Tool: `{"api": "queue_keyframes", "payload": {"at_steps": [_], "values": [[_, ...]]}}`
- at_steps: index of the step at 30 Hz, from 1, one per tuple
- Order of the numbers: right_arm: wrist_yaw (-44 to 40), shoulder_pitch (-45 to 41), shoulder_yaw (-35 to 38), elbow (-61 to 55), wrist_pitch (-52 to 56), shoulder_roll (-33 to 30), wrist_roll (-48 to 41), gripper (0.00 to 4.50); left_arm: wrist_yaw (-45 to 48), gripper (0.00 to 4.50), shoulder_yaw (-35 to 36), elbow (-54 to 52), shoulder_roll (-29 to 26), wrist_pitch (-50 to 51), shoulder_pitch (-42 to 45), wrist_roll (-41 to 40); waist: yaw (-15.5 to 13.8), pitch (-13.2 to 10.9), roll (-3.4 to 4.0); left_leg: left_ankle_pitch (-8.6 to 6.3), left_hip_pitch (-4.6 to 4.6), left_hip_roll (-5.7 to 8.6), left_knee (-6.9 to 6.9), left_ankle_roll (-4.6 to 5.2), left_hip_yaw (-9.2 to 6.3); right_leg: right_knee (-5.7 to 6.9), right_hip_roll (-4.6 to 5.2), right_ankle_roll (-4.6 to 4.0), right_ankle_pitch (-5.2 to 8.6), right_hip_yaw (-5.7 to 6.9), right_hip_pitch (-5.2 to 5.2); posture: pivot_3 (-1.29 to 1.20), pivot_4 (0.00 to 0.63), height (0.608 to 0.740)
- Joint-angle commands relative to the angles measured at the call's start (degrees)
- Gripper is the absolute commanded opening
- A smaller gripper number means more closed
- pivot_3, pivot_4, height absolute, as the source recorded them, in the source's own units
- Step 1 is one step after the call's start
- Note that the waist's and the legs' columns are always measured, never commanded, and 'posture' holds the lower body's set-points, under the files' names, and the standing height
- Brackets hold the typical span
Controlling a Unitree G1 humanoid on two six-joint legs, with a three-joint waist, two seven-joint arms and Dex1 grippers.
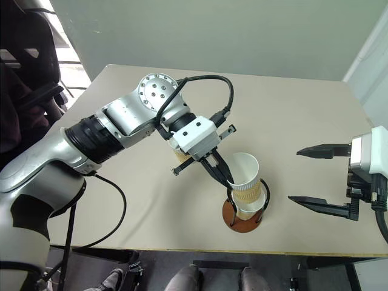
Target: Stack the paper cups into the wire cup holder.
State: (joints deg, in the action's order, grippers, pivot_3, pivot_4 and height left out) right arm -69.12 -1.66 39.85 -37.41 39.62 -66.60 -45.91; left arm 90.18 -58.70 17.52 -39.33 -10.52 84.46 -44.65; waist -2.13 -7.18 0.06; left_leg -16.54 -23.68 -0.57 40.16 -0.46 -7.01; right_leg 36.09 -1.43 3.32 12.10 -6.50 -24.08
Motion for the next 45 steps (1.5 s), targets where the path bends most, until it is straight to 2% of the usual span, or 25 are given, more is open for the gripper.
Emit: {"api": "queue_keyframes", "payload": {"at_steps": [1, 8, 10, 15, 19, 41, 45], "values": [[-0.1, 0.0, 2.5, -0.5, 0.2, -0.9, -0.6, 4.5, 2.3, 0.03, 0.8, 0.4, 0.6, -1.0, 0.5, 0.2, 0.0, 0.0, 0.0, 0.0, 0.0, 0.0, 0.0, 0.0, 0.0, -0.01, 0.0, 0.0, 0.0, 0.0, 0.0, 0.0, 0.15, 0.74], [0.2, 0.8, 3.8, -1.3, 0.9, -0.6, -0.9, 4.5, 2.3, 0.03, 0.0, 0.6, 1.1, -1.5, 0.4, 0.4, 0.0, 0.0, 0.0, 0.01, -0.04, 0.07, 0.01, -0.01, 0.0, -0.07, 0.04, 0.04, -0.02, 0.01, 0.0, 0.0, 0.15, 0.74], [0.1, 1.9, 6.2, -2.0, 2.2, 0.1, -1.6, 4.5, 2.3, 0.03, -0.6, 0.9, 1.6, -1.8, 0.4, 0.6, -0.1, 0.0, 0.0, 0.01, -0.04, 0.08, 0.01, -0.01, 0.0, -0.07, 0.05, 0.05, -0.02, 0.01, 0.0, 0.0, 0.15, 0.74], [-2.8, 11.3, 19.6, -4.5, 6.7, 4.3, -1.4, 4.5, 2.3, 0.03, -1.5, 0.5, 1.7, -2.2, 0.5, 0.1, -0.7, 0.0, 0.0, 0.02, -0.08, 0.11, 0.03, -0.02, -0.02, -0.11, 0.07, 0.06, -0.01, 0.02, 0.01, 0.0, 0.15, 0.74], [-3.9, 14.8, 29.3, -3.2, 8.5, 6.3, -3.7, 4.5, 2.3, 0.03, -2.6, 1.3, 2.1, -2.9, 0.9, -0.1, -0.7, 0.0, 0.01, 0.01, -0.08, 0.18, 0.04, 0.01, 0.03, -0.1, 0.15, 0.07, 0.0, -0.04, 0.01, 0.0, 0.15, 0.74], [1.6, 15.1, 24.8, -4.3, 6.2, 4.9, -5.7, 4.5, 2.3, 0.03, -2.2, 6.0, 5.3, -5.1, 1.1, 3.0, -0.7, 0.0, 0.01, 0.05, 0.03, 0.65, 0.1, 0.29, 0.05, 0.2, 0.61, 0.19, -0.03, 0.02, 0.09, 0.0, 0.15, 0.74], [2.1, 14.7, 23.9, -4.0, 5.7, 4.5, -5.6, 4.5, 2.3, 0.91, -1.3, 5.8, 5.6, -4.0, 0.9, 2.2, -0.7, 0.0, 0.01, 0.05, 0.01, 0.66, 0.1, 0.29, 0.05, 0.19, 0.61, 0.24, 0.0, 0.02, 0.09, 0.0, 0.15, 0.74]]}}
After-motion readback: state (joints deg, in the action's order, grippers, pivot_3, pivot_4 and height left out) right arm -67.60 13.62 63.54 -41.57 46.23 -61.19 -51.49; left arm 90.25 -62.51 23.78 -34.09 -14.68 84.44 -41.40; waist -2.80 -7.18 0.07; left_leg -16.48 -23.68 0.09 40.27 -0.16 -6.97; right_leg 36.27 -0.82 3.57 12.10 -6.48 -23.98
